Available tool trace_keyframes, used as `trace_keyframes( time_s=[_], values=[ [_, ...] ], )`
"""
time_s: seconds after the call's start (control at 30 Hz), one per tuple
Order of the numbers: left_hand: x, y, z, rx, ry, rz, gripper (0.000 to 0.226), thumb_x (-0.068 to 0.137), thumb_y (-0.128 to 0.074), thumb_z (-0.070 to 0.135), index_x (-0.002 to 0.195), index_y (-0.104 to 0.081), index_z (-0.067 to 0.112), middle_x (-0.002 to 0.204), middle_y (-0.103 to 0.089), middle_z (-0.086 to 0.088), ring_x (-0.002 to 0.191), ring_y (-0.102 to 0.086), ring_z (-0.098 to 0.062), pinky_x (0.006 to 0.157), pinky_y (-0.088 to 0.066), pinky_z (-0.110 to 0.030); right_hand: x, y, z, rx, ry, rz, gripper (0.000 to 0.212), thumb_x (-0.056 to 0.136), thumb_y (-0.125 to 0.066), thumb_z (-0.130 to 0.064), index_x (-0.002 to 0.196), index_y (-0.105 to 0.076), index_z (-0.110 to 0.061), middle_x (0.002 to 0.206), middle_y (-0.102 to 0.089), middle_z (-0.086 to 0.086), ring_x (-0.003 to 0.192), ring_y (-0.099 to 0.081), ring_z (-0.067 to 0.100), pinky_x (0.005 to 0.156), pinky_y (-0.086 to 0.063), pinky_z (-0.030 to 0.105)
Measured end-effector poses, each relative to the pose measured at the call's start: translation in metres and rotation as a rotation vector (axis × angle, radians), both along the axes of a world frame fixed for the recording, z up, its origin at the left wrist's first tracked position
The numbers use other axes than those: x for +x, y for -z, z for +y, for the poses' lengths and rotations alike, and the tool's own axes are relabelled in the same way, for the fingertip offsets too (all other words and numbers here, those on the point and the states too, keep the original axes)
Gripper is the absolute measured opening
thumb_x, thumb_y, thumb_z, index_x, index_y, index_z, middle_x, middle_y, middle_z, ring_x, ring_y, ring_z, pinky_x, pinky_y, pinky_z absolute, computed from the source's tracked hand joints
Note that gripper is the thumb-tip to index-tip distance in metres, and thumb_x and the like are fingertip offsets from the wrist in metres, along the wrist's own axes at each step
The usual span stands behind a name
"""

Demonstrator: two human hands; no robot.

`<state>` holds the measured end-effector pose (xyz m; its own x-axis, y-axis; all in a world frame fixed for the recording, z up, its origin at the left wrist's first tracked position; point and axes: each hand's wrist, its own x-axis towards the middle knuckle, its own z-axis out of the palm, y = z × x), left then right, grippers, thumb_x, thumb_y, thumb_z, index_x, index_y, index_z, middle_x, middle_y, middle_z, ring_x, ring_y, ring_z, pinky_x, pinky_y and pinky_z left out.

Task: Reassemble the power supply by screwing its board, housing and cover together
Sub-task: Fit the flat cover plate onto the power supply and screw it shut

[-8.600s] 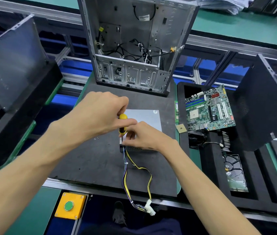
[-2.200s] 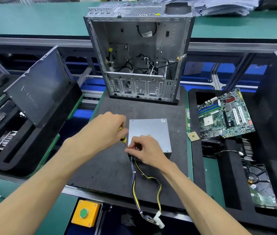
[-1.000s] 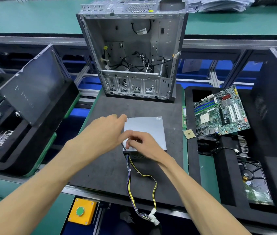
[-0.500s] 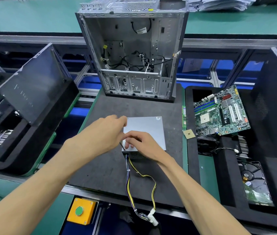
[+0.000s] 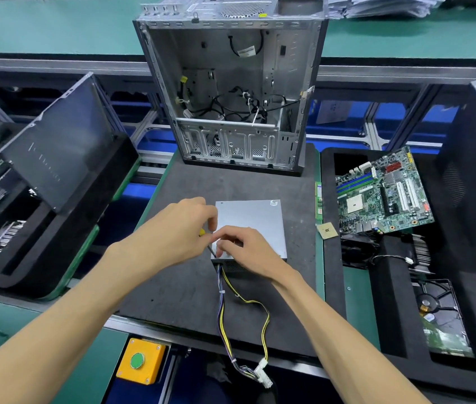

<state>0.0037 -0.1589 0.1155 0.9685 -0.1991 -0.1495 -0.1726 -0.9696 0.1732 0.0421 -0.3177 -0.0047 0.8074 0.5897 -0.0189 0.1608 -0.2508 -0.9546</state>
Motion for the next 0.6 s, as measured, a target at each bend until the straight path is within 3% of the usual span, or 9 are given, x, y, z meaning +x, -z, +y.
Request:
trace_keyframes(
  time_s=[0.1,0.17,0.23,0.47,0.53,0.6],
  values=[
    [-0.001,0.005,0.0,-0.05,-0.1,-0.043,0.016,0.093,-0.059,0.041,0.1,-0.059,0.026,0.098,-0.051,0.004,0.088,-0.062,-0.023,0.08,-0.051,-0.04,0.0,0.001,0.0,-0.007,0.006,0.006,0.026,0.093,-0.055,-0.016,0.098,-0.073,-0.033,0.077,-0.072,-0.014,0.064,-0.05,0.003,0.066,-0.041,0.023],
    [0.002,0.005,-0.001,-0.061,-0.18,-0.062,0.005,0.092,-0.06,0.03,0.097,-0.057,0.027,0.096,-0.053,0.003,0.09,-0.061,-0.027,0.078,-0.048,-0.038,0.0,0.002,0.0,-0.007,0.011,0.013,0.027,0.094,-0.054,-0.015,0.099,-0.074,-0.032,0.076,-0.072,-0.015,0.066,-0.052,0.005,0.065,-0.042,0.024],
    [0.003,0.004,-0.001,-0.093,-0.227,-0.049,0.012,0.089,-0.061,0.018,0.093,-0.057,0.029,0.091,-0.058,0.006,0.089,-0.062,-0.023,0.073,-0.045,-0.035,0.0,0.003,0.001,-0.006,0.014,0.016,0.028,0.094,-0.053,-0.015,0.101,-0.076,-0.03,0.076,-0.071,-0.014,0.068,-0.053,0.006,0.065,-0.042,0.024],
    [-0.003,-0.009,0.003,-0.109,0.013,0.158,0.03,0.089,-0.061,0.002,0.105,-0.065,0.027,0.095,-0.047,0.01,0.093,-0.057,-0.015,0.084,-0.05,-0.036,0.0,0.0,0.003,0.055,0.027,0.038,0.029,0.083,-0.048,-0.029,0.089,-0.071,-0.047,0.081,-0.074,-0.008,0.079,-0.059,0.023,0.081,-0.051,0.042],
    [-0.003,-0.009,0.002,-0.128,0.051,0.159,0.03,0.09,-0.061,0.002,0.106,-0.066,0.027,0.097,-0.044,0.01,0.092,-0.056,-0.011,0.084,-0.05,-0.034,0.001,0.001,0.002,0.042,0.023,0.005,0.027,0.088,-0.056,-0.027,0.088,-0.071,-0.05,0.079,-0.073,-0.011,0.068,-0.053,0.015,0.073,-0.049,0.035],
    [-0.002,-0.007,-0.001,-0.154,0.068,0.125,0.018,0.092,-0.065,0.013,0.105,-0.065,0.026,0.097,-0.045,0.01,0.089,-0.057,-0.011,0.082,-0.05,-0.032,0.002,0.003,0.0,0.009,0.0,-0.035,0.02,0.092,-0.065,-0.027,0.094,-0.074,-0.044,0.072,-0.067,-0.018,0.058,-0.043,0.004,0.061,-0.039,0.019]
  ],
)
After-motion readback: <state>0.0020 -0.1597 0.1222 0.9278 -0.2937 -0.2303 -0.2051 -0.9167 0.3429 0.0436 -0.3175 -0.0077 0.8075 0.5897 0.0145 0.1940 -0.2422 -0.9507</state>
